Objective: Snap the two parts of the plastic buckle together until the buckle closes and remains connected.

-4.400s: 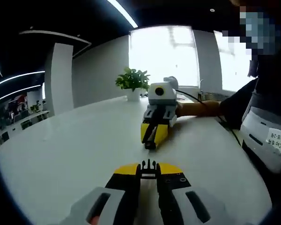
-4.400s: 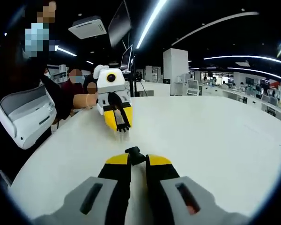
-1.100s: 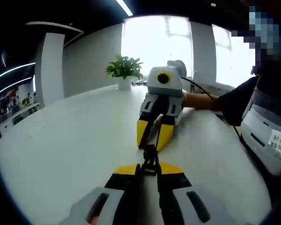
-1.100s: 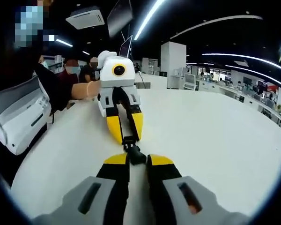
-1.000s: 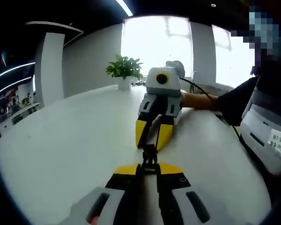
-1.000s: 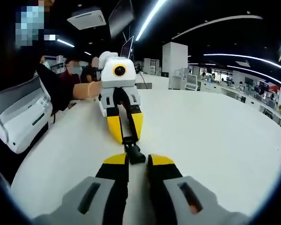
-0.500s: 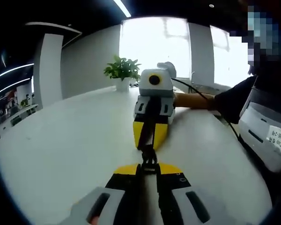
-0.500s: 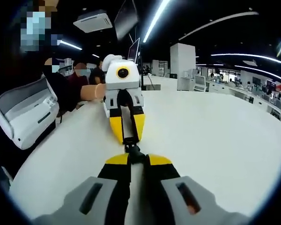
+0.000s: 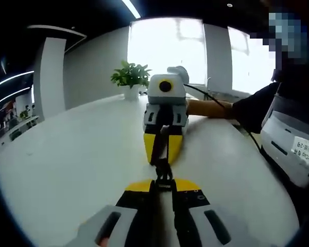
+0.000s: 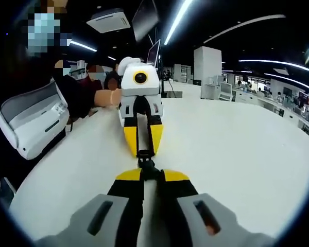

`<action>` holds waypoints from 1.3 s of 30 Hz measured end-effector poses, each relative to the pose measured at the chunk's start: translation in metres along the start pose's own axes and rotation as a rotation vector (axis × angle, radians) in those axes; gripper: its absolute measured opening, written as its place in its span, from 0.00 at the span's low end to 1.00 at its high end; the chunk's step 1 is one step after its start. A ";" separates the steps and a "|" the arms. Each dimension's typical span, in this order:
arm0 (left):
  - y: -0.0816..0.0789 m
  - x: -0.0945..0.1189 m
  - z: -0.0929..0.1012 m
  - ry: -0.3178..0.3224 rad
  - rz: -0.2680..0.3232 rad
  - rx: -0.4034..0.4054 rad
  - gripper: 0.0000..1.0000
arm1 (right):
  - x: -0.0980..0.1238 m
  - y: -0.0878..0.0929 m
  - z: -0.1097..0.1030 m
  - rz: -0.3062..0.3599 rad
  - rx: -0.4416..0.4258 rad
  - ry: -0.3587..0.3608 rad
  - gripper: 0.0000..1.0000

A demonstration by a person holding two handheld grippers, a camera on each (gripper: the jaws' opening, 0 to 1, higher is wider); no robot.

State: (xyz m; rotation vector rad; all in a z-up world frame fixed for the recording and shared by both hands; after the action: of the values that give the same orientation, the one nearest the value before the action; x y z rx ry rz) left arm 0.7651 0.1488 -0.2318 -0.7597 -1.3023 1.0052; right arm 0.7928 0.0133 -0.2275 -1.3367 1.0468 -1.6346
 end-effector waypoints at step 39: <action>0.001 -0.004 0.009 -0.079 0.022 -0.013 0.11 | 0.002 -0.001 -0.015 -0.001 0.044 0.138 0.11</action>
State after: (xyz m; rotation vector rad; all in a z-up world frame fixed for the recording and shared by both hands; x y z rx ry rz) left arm 0.7566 0.1445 -0.2332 -0.7520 -1.3721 1.0546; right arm 0.7772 0.0141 -0.2280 -1.2100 1.0845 -1.7611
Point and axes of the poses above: the point that each gripper's makers call its tool centre point, and the gripper's own axes: x roughly backward along the fingers, z roughly to its right, y roughly out of its underside, the point moved 6 cm from there along x, roughly backward along the fingers, and after that the axes turned 12 degrees about y, right-handed, at the moved point
